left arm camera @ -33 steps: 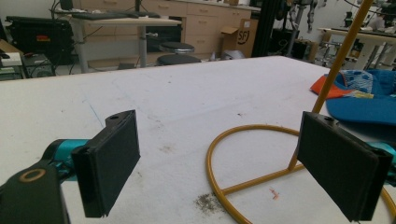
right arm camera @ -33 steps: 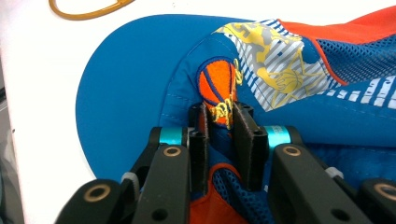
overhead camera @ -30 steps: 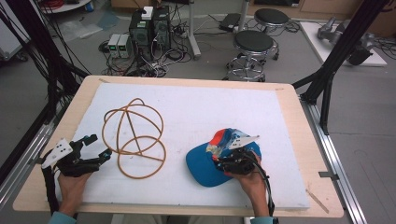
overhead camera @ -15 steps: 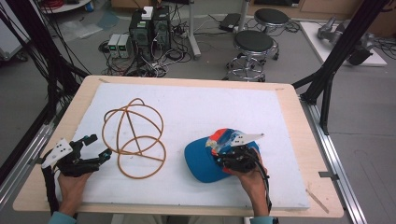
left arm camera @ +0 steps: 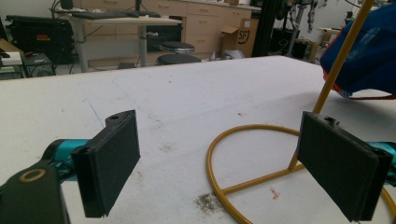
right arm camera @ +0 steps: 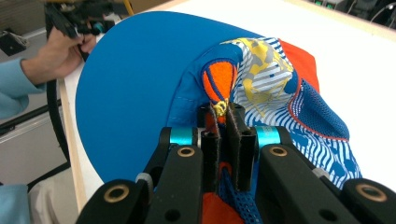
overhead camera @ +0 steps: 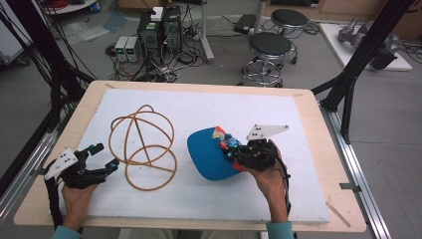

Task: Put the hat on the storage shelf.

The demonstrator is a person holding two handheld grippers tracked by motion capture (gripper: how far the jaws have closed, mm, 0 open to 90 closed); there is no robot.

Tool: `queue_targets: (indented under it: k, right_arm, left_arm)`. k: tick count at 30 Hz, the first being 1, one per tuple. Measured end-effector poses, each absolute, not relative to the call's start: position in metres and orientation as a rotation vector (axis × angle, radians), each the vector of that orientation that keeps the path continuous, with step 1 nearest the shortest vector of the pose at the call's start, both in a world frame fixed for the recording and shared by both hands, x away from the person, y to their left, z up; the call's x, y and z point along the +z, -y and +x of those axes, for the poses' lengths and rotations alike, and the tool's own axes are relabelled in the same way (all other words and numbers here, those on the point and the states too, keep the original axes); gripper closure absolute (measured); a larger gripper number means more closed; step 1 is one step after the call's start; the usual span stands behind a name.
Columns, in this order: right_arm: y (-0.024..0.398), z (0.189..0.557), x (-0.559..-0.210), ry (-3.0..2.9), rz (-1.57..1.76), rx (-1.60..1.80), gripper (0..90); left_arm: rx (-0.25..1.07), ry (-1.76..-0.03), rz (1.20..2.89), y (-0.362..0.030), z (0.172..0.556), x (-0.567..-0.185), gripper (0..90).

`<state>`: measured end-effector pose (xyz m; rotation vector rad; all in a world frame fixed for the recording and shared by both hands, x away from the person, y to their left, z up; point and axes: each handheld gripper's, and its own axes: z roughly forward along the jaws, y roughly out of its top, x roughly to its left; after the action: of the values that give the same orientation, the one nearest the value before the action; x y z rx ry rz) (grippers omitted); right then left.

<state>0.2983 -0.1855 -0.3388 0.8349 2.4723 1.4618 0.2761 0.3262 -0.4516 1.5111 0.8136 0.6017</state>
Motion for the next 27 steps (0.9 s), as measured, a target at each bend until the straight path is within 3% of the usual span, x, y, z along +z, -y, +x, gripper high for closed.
queue_targets:
  k: [27]
  right_arm:
    - [0.128,0.311,-0.256,-2.415,0.620,1.637,85.2]
  left_arm:
    - [0.606,-0.807,1.512,-0.326,0.276,-0.452,13.7]
